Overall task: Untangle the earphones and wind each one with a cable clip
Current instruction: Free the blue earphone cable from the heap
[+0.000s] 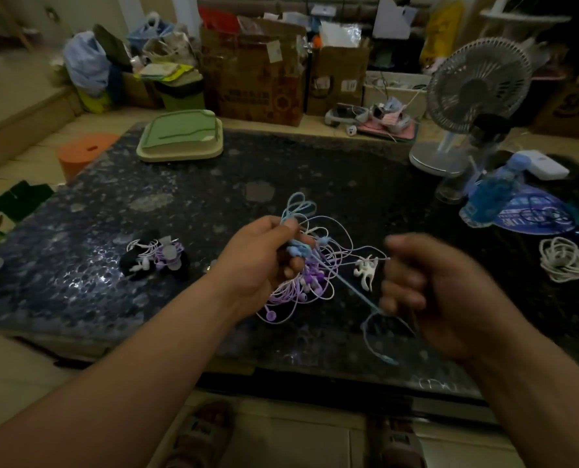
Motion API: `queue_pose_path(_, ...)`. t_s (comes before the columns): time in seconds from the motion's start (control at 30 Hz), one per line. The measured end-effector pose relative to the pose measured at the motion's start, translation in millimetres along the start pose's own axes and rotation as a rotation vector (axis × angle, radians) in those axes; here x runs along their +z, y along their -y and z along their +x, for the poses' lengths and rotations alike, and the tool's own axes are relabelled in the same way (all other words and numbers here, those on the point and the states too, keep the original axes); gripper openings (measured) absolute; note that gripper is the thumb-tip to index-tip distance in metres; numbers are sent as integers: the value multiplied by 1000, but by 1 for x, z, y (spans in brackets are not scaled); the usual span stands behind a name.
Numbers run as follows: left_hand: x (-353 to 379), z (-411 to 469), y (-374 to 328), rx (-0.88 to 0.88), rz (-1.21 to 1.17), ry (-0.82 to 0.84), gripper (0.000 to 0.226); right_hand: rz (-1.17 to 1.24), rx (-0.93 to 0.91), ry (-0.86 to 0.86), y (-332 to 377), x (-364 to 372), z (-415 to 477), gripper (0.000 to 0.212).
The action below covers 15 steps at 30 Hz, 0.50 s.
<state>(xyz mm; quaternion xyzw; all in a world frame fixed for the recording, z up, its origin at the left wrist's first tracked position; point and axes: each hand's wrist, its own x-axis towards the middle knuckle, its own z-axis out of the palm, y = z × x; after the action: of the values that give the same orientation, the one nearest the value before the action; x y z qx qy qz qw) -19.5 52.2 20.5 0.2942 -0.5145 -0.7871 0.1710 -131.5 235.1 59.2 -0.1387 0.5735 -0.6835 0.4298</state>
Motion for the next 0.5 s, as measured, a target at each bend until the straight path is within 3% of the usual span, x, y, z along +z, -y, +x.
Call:
queue_pose_path(0.1,0,-3,-4,17,-24,87,15,-406,165,38,-18,2,7,28)
queue_pose_path(0.2,-3,-2,-4,47,-26,162,20,-591,128,182,-22,7,2,45)
queue_pose_path(0.3,-3,-3,-3,25,-12,243,24,-589,16,295,-20,11,-2,41)
queue_pose_path(0.43,-10,-8,1,-55,111,419,29,-378,-126,-9,-11,-6,9,29)
queue_pose_path(0.5,-15,-10,4,-78,207,545,32,-207,-151,-71,-3,-13,12,20)
